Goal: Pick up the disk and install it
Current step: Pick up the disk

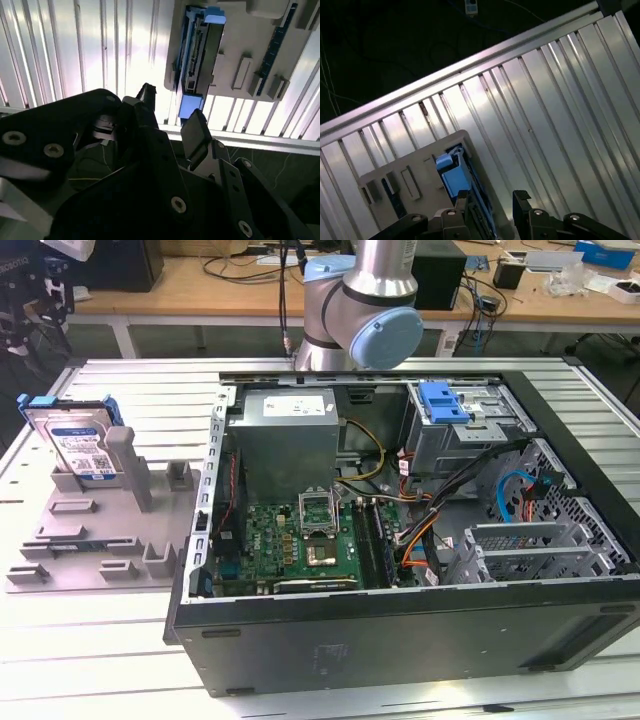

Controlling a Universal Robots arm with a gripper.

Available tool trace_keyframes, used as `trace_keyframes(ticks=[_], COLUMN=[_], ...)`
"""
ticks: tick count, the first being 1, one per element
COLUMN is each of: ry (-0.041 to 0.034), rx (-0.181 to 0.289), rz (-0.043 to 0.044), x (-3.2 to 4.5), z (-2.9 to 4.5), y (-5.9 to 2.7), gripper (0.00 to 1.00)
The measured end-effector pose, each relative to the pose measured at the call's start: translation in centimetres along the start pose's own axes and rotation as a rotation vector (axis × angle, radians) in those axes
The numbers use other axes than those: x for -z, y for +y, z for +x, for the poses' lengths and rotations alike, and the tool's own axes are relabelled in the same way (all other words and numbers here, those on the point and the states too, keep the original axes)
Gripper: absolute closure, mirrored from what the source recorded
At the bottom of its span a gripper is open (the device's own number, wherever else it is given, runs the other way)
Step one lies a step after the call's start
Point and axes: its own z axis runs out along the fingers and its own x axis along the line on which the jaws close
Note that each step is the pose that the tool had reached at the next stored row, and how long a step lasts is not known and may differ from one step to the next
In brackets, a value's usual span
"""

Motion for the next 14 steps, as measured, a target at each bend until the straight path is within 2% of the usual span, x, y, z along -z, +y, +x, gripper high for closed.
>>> trace_keyframes(ticks=[4, 5, 6, 14], ry=[0.0042, 0.0073, 0.0089, 0.0239], rx=[0.081, 0.131, 0.156, 0.329], rz=[-0.0015, -0.0024, -0.0029, -0.0058], x=[-0.04, -0.07, -0.09, -0.20], z=[0.00, 0.00, 0.00, 0.00], y=[0.00, 0.00, 0.00, -0.01], gripper=[0.52, 0.52, 0.52, 0.52])
